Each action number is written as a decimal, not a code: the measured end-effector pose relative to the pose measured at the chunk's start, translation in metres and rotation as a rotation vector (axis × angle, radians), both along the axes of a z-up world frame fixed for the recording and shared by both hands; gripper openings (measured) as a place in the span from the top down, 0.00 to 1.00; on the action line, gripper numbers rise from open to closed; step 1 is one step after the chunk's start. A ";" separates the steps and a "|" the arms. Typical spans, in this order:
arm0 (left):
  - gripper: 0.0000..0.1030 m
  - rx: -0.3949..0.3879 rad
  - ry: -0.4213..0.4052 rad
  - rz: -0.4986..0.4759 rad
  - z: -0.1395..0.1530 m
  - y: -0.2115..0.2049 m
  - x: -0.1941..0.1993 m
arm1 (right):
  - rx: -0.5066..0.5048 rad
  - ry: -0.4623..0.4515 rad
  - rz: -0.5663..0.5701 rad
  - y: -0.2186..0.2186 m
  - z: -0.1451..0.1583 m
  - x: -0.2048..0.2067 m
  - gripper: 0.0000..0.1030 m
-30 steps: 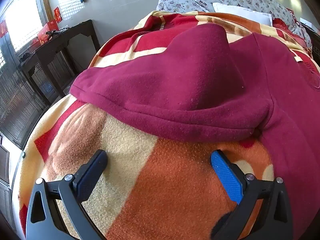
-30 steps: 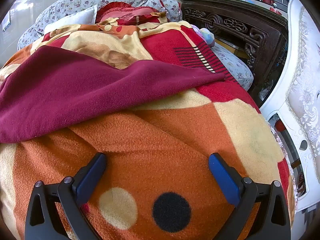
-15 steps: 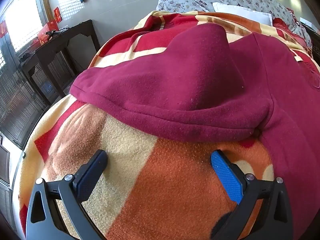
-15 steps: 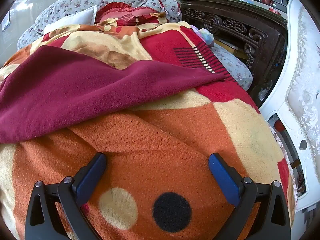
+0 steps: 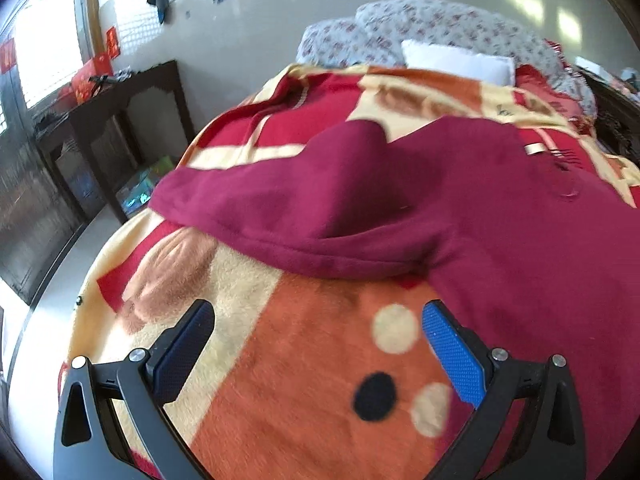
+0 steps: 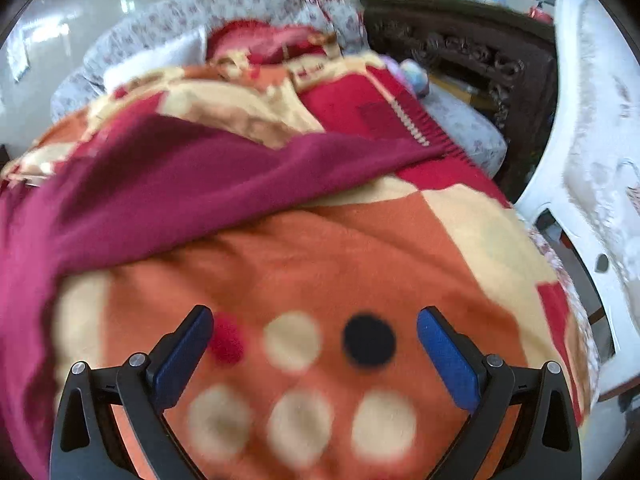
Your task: Fold small clothes
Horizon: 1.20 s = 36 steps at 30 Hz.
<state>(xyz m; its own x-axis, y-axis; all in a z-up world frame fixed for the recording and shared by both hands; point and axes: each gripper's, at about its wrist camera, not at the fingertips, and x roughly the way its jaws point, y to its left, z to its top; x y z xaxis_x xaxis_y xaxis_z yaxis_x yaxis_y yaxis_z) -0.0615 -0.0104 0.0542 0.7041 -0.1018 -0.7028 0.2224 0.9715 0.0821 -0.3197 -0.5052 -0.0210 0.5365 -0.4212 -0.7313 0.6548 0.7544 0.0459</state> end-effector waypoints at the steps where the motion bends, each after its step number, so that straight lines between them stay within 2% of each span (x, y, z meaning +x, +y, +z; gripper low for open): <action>1: 0.00 -0.004 0.000 -0.010 0.003 -0.003 -0.004 | 0.020 -0.025 0.013 0.007 0.007 -0.004 0.00; 6: 0.00 -0.029 -0.010 -0.072 0.014 -0.027 -0.028 | 0.114 -0.183 0.105 0.075 0.056 -0.024 0.00; 11: 0.00 -0.050 -0.013 -0.141 0.026 -0.047 -0.050 | 0.109 -0.250 0.184 0.145 0.089 -0.017 0.00; 15: 0.00 -0.066 -0.024 -0.166 0.033 -0.056 -0.061 | 0.060 -0.170 0.252 0.196 0.096 0.010 0.00; 19: 0.00 -0.083 -0.019 -0.167 0.034 -0.060 -0.066 | 0.051 -0.145 0.290 0.224 0.088 0.031 0.00; 23: 0.00 -0.068 -0.016 -0.176 0.030 -0.066 -0.070 | 0.037 -0.105 0.318 0.248 0.076 0.064 0.00; 29: 0.00 -0.068 0.003 -0.175 0.021 -0.071 -0.067 | -0.074 -0.061 0.305 0.268 0.070 0.096 0.00; 36: 0.00 -0.070 0.025 -0.171 0.010 -0.075 -0.060 | -0.073 -0.071 0.282 0.266 0.065 0.110 0.00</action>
